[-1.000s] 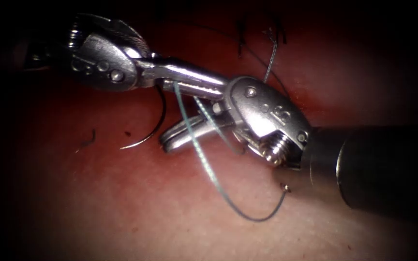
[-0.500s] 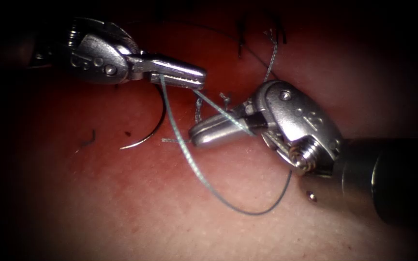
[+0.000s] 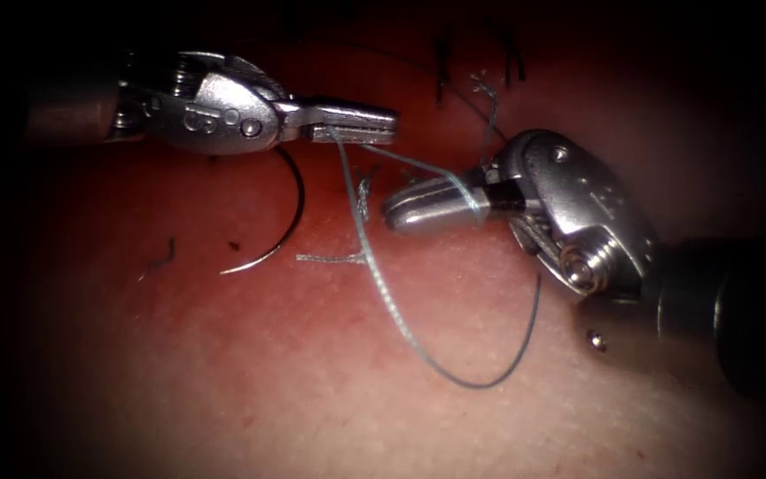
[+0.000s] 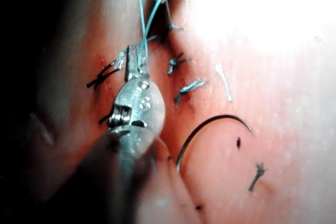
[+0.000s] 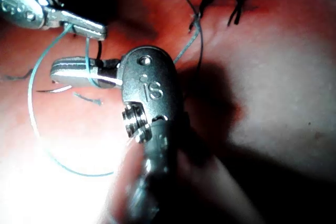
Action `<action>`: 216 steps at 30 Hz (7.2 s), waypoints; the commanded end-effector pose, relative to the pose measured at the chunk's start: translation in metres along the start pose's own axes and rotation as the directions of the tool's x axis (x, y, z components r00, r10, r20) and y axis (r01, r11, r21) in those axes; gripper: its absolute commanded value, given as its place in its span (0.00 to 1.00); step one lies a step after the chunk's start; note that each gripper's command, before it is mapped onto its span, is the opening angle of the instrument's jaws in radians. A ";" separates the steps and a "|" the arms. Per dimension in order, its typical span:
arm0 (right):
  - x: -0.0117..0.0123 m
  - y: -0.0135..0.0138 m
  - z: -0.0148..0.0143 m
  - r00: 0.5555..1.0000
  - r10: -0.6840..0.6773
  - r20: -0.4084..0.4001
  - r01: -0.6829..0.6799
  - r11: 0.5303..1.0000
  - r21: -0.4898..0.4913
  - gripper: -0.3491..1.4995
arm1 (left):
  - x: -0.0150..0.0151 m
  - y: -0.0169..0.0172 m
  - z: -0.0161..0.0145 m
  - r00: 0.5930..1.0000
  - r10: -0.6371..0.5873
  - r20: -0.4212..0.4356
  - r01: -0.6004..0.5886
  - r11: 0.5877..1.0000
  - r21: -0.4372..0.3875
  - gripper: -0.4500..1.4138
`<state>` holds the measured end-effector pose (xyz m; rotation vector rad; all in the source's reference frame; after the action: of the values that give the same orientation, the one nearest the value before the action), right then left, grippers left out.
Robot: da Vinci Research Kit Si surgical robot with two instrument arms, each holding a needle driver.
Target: Wound Closure
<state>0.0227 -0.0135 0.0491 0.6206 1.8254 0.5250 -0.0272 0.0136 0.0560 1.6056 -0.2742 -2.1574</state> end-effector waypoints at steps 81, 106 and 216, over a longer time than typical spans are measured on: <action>-0.0022 0.0023 -0.0022 0.850 0.462 -0.255 -0.476 0.464 -0.747 0.64 | 0.0070 0.0045 0.0067 0.741 -0.334 0.583 0.056 0.896 0.441 0.00; -0.0013 0.0004 -0.0022 0.788 0.559 -0.258 -0.559 0.474 -0.680 0.56 | 0.0056 0.0036 0.0051 0.763 -0.273 0.585 0.018 0.915 0.403 0.00; -0.0028 0.0036 -0.0050 0.868 0.478 -0.137 -0.317 0.320 -0.893 0.00 | 0.0102 0.0043 0.0092 0.800 -0.008 0.600 -0.130 0.974 0.186 0.00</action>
<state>0.0183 -0.0130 0.0543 0.3017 0.9362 1.6323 -0.0360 0.0046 0.0512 0.9336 -0.7620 -2.6057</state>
